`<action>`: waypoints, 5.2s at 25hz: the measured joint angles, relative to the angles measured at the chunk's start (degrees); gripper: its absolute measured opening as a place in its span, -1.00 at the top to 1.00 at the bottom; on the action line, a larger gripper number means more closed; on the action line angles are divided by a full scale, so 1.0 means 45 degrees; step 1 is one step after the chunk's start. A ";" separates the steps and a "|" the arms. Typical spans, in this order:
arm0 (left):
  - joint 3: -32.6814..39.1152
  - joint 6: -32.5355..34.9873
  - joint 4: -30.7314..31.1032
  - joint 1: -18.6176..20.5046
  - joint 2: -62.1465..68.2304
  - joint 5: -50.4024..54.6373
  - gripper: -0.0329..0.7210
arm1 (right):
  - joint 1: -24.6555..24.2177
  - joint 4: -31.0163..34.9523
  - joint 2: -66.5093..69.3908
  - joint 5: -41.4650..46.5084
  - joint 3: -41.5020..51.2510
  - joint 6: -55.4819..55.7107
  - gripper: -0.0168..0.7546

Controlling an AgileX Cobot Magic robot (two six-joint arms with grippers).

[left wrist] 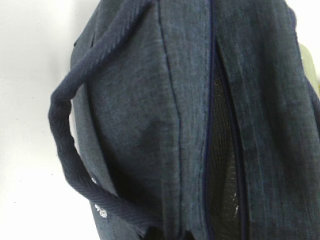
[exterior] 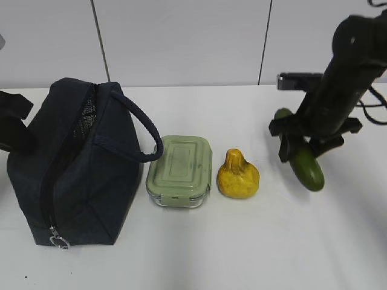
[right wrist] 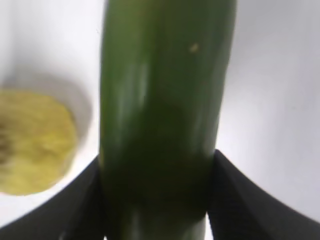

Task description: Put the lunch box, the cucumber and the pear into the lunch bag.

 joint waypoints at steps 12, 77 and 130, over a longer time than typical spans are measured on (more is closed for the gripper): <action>0.0000 0.0000 -0.0149 0.0000 0.0000 -0.0113 0.87 | 0.3264 0.9805 -0.0785 0.0376 -0.4329 -0.4643 -0.11; 0.0000 0.0000 -0.0199 0.0000 0.0000 -0.0522 0.88 | 0.3598 -0.1506 0.1070 0.2901 -0.3656 0.0061 -0.56; 0.0000 0.0000 -0.0199 0.0000 0.0000 -0.0594 0.88 | 0.5688 0.9038 0.1975 -0.1410 -0.4948 -1.0035 0.11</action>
